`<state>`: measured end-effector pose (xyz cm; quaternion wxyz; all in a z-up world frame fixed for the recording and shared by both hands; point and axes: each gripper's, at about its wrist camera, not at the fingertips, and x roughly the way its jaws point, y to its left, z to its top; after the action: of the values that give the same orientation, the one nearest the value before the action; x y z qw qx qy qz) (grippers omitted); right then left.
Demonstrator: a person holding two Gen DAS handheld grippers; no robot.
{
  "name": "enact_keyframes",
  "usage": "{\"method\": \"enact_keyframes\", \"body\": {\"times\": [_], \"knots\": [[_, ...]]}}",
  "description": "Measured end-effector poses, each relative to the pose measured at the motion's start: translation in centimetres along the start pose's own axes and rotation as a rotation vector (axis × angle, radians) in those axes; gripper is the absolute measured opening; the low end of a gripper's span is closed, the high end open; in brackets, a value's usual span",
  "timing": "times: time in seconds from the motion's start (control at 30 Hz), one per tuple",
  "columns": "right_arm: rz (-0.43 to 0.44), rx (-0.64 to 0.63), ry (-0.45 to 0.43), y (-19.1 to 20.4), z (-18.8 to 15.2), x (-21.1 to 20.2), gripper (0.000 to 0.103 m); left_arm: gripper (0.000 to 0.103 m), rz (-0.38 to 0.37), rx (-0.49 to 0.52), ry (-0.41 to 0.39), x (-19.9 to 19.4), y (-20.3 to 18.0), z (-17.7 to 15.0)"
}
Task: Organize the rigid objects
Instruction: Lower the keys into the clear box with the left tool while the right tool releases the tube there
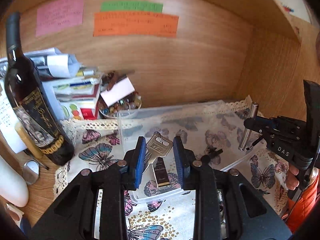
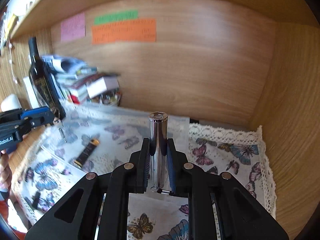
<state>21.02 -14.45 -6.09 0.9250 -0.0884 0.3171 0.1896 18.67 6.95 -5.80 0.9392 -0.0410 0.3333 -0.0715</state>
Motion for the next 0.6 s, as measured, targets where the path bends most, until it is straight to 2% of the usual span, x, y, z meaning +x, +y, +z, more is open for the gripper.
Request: {"method": "enact_keyframes", "body": {"times": [0.13, 0.2, 0.33, 0.53, 0.6], "knots": [[0.007, -0.007, 0.074, 0.4, -0.8, 2.1, 0.014, 0.028, 0.007, -0.009, 0.063, 2.2, 0.4, -0.9], [0.011, -0.013, 0.099, 0.5, -1.1, 2.8, 0.014, 0.007, 0.010, -0.005, 0.090, 3.0, 0.4, -1.3], [0.013, -0.021, 0.137, 0.8, -1.4, 4.1, 0.014, 0.007, -0.016, -0.013, 0.123, 3.7, 0.5, -1.6], [0.033, -0.008, 0.156, 0.9, -1.3, 4.5, 0.015, 0.008, -0.006, -0.013, 0.115, 3.6, 0.5, -1.7], [0.034, -0.006, 0.146, 0.9, -1.1, 4.0, 0.021, 0.010, 0.000, -0.006, 0.103, 3.1, 0.3, -1.6]]}}
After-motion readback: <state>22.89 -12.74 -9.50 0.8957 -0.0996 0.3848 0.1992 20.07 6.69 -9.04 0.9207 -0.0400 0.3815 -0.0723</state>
